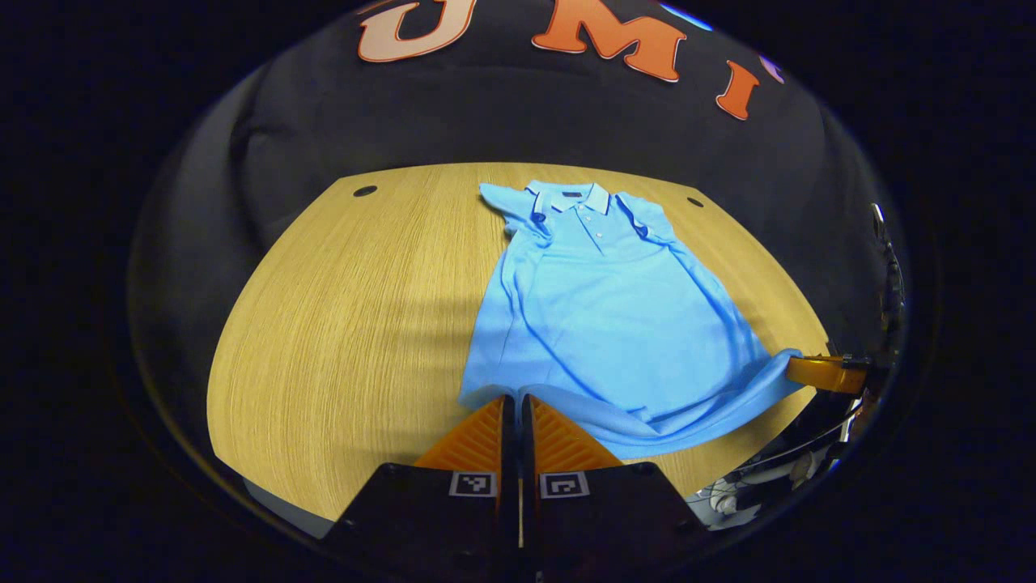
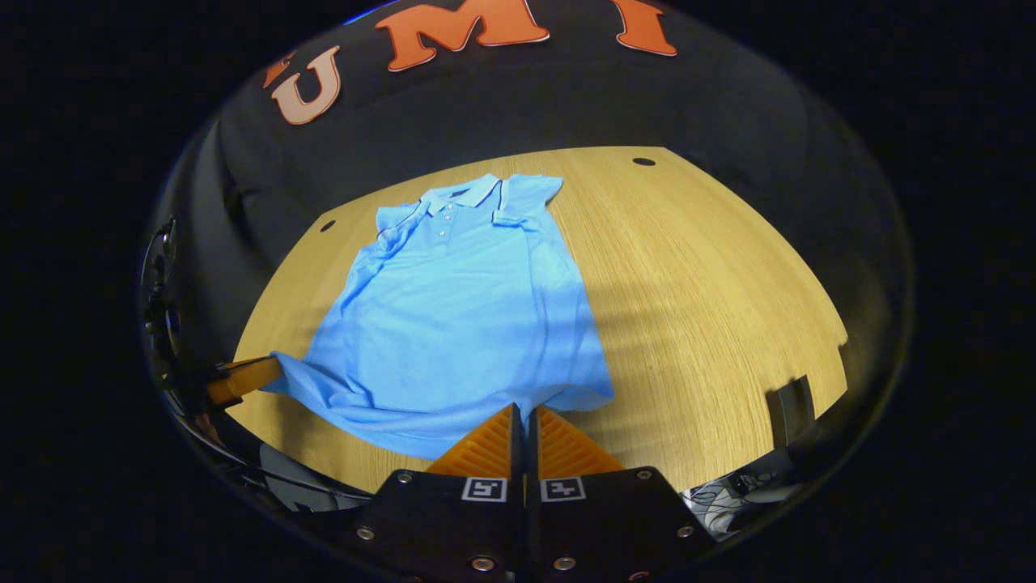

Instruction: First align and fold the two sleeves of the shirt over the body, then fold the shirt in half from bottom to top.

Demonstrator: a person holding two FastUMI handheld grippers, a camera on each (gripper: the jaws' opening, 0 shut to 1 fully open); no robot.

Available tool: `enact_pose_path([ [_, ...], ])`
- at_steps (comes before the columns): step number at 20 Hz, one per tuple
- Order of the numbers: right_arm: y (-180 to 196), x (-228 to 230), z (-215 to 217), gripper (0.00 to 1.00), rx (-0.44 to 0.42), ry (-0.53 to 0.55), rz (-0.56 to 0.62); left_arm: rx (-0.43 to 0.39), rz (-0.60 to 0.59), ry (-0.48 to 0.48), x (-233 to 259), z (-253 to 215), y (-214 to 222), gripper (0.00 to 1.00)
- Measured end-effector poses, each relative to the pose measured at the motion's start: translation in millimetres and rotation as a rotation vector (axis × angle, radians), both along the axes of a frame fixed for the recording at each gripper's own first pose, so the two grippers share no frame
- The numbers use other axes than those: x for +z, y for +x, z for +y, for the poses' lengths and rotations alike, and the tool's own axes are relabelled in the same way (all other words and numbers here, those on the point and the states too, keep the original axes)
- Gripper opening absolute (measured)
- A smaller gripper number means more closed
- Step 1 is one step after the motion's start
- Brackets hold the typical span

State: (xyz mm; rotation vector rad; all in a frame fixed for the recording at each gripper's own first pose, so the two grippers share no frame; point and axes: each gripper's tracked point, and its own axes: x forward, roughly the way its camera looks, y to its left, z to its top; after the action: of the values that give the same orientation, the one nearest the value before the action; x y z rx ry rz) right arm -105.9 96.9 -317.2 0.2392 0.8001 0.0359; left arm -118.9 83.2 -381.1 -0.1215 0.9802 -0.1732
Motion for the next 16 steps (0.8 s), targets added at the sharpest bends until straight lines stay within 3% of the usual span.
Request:
enact_pose_path([
  [9, 91.7, 39.5, -19.8, 0.01, -0.049, -0.010, -0.038, -0.068, -0.116, 0.013, 36.3, -9.7, 105.0, 0.06],
  [16, 161.0, 37.3, -21.6, 0.01, -0.083, -0.019, -0.019, -0.078, -0.118, -0.010, 18.3, -11.9, 173.3, 0.06],
])
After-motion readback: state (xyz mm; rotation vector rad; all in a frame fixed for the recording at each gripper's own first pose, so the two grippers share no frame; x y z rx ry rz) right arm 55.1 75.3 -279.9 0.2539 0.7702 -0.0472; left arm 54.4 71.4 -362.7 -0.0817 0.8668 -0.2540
